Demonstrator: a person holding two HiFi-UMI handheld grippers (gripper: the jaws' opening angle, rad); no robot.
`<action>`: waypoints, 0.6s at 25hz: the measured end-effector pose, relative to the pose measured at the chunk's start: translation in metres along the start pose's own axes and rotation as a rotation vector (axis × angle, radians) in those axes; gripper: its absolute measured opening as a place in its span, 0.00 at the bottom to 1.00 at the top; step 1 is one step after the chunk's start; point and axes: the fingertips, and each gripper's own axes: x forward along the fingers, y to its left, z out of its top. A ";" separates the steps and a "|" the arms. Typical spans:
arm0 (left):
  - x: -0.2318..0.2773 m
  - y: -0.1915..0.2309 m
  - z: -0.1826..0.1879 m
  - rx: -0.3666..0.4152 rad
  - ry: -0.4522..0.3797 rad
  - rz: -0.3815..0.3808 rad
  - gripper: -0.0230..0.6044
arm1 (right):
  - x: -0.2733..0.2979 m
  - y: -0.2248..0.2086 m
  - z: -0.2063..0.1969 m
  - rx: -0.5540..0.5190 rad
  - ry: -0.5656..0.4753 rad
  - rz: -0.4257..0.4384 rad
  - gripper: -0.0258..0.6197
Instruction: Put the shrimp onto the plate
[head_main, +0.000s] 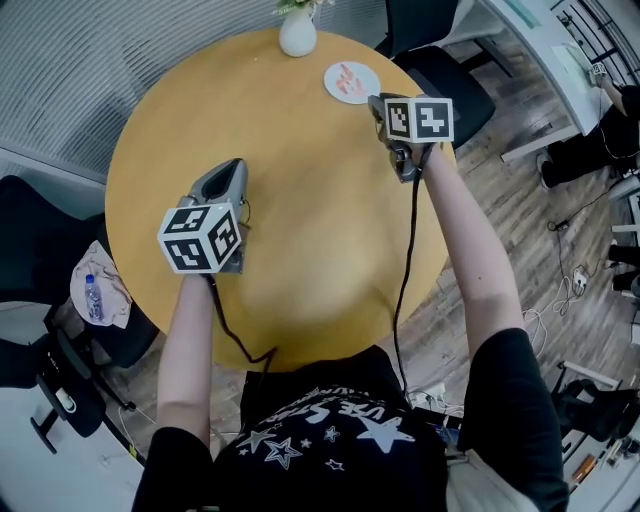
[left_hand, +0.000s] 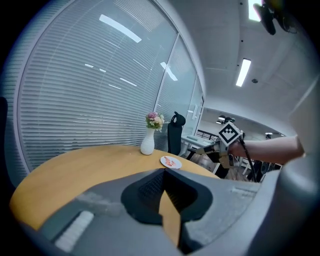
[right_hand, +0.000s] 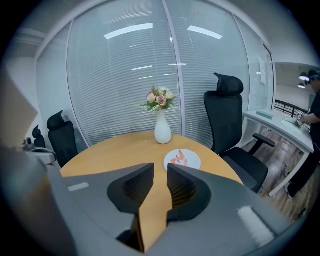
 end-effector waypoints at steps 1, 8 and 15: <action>-0.006 -0.002 0.002 0.003 -0.005 -0.010 0.04 | -0.006 0.004 0.000 0.002 -0.005 -0.006 0.16; -0.051 -0.005 0.001 0.017 -0.029 -0.086 0.04 | -0.053 0.039 -0.007 0.035 -0.066 -0.055 0.10; -0.089 0.011 -0.013 0.053 -0.006 -0.131 0.04 | -0.090 0.077 -0.040 0.111 -0.095 -0.077 0.09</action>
